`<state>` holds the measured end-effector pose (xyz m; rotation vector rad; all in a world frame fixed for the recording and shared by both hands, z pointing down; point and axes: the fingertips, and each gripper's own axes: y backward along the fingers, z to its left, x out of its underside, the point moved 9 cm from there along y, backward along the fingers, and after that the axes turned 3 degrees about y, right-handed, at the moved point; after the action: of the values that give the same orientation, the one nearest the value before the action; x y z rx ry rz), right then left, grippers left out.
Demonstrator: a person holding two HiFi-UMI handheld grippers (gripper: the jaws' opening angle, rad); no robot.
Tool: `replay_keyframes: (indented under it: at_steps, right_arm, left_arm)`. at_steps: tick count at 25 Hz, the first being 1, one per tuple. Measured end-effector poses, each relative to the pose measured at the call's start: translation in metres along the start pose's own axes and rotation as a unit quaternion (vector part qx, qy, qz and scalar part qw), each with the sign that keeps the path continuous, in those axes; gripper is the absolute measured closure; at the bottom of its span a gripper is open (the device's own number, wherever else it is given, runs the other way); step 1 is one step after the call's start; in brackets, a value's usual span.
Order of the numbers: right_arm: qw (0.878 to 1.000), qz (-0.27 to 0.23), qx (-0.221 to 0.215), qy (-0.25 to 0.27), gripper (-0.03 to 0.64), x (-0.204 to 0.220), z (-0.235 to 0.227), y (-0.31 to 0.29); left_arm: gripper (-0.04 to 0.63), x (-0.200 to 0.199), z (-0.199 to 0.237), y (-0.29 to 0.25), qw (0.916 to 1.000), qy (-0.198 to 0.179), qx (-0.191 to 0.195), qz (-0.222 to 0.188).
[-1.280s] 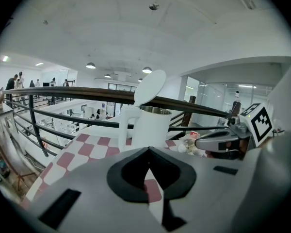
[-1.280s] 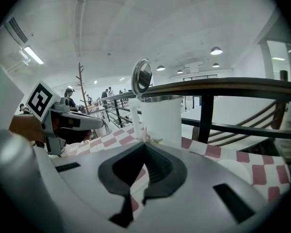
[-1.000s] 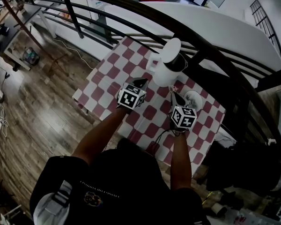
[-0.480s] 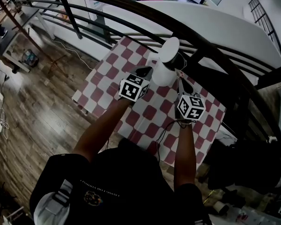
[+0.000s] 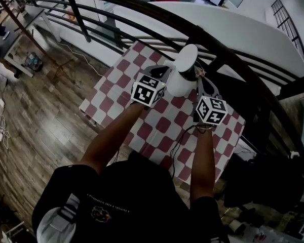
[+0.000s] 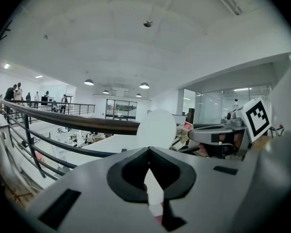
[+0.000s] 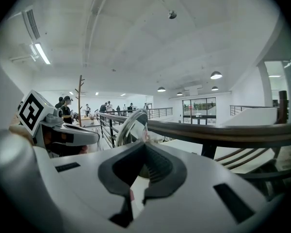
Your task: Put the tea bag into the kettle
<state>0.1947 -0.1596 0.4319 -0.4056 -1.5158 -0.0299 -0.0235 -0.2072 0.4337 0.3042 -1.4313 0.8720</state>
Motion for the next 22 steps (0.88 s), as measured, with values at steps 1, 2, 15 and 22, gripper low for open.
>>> replay_keyframes:
  at_steps: [1, 2, 15, 22]
  right_arm:
    - [1.0, 0.001, 0.0, 0.0, 0.607, 0.0, -0.001, -0.002]
    - [1.0, 0.002, -0.001, 0.002, 0.606, 0.0, -0.001, -0.005]
    - [1.0, -0.002, -0.004, -0.025, 0.396, 0.01, -0.007, -0.016]
    - [1.0, -0.011, -0.005, -0.023, 0.396, 0.001, -0.007, -0.015]
  left_arm:
    - [0.591, 0.0, 0.0, -0.001, 1.0, 0.0, 0.001, 0.0]
    - [0.591, 0.001, 0.0, -0.001, 1.0, 0.001, 0.002, 0.001]
    - [0.591, 0.007, 0.013, -0.002, 0.9999, 0.007, -0.007, 0.004]
    - [0.591, 0.005, 0.013, -0.002, 1.0, 0.005, -0.006, 0.004]
